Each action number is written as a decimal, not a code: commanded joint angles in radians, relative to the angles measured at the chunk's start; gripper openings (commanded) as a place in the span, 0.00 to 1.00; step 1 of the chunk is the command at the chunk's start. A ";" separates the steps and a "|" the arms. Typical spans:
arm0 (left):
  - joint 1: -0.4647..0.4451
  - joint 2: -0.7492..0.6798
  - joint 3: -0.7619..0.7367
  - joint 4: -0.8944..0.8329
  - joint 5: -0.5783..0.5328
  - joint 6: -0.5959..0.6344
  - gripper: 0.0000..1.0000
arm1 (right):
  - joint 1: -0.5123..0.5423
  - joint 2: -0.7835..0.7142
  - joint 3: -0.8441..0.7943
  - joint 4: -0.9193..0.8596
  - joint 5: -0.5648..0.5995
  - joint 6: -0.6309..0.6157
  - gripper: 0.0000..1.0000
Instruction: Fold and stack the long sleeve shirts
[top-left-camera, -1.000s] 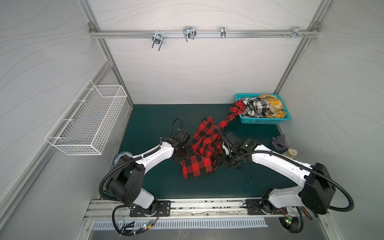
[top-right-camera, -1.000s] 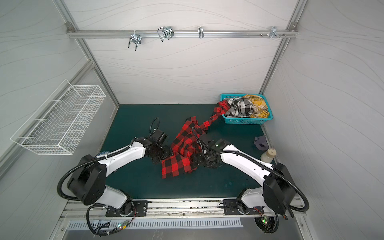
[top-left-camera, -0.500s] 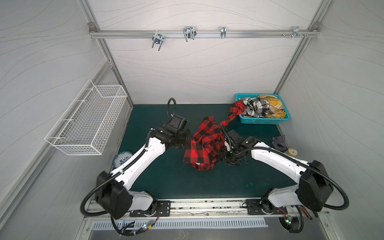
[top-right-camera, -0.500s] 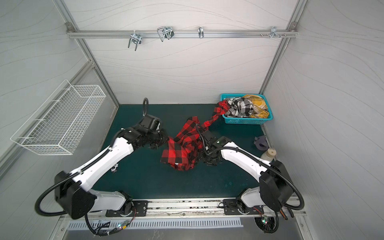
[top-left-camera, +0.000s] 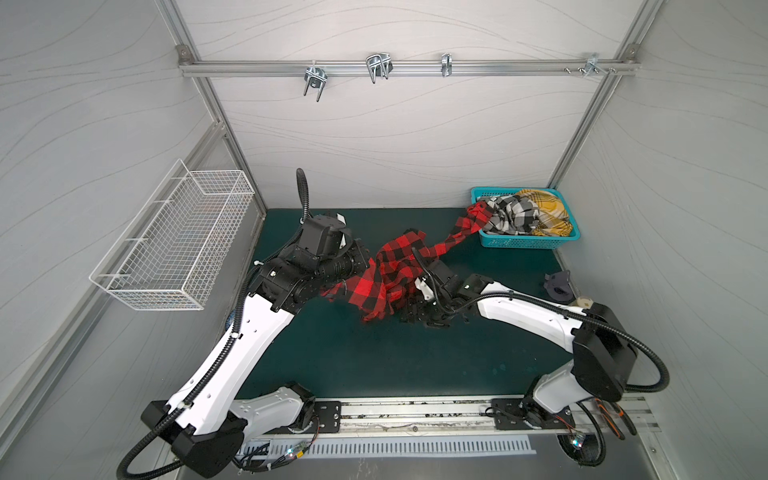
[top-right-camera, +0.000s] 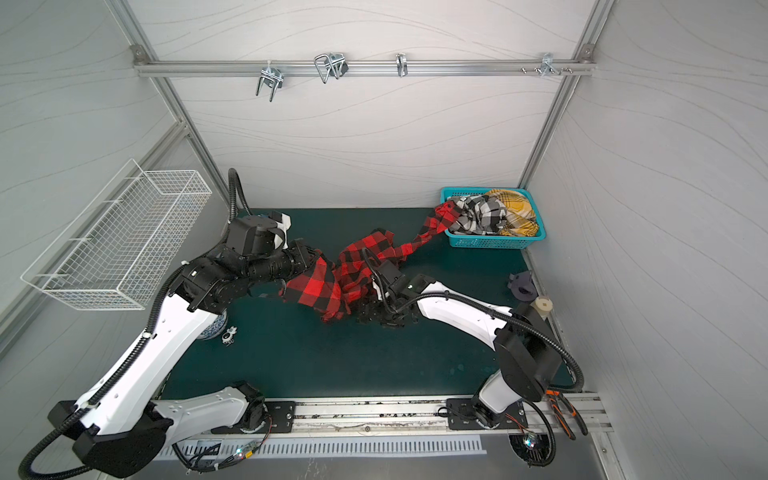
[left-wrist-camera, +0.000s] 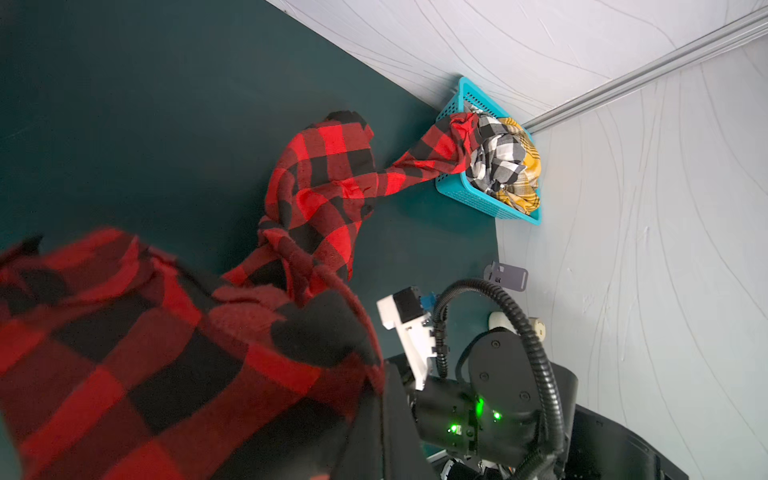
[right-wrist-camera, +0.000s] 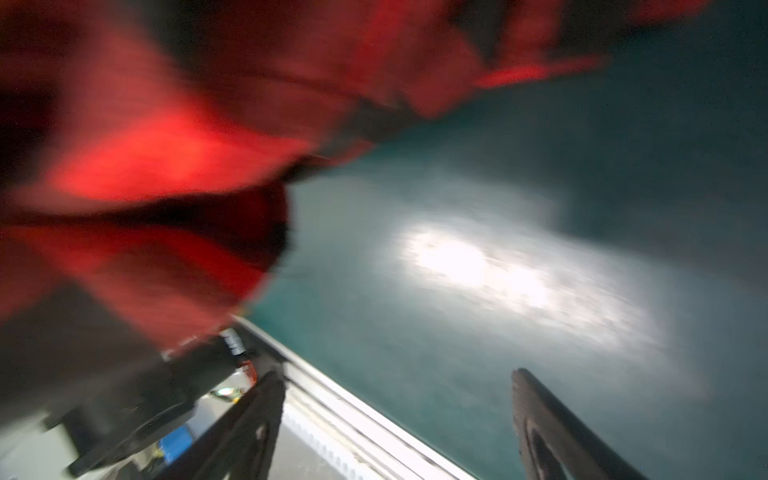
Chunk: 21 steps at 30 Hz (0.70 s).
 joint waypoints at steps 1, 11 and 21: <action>0.000 0.013 0.104 0.035 0.027 -0.011 0.00 | 0.021 0.061 0.031 0.156 -0.050 0.036 0.89; 0.000 0.067 0.308 0.034 0.026 -0.018 0.00 | 0.158 0.041 0.074 0.108 0.179 -0.044 0.96; 0.001 0.119 0.384 0.054 0.043 -0.061 0.00 | 0.207 0.019 0.116 0.212 0.286 -0.091 0.94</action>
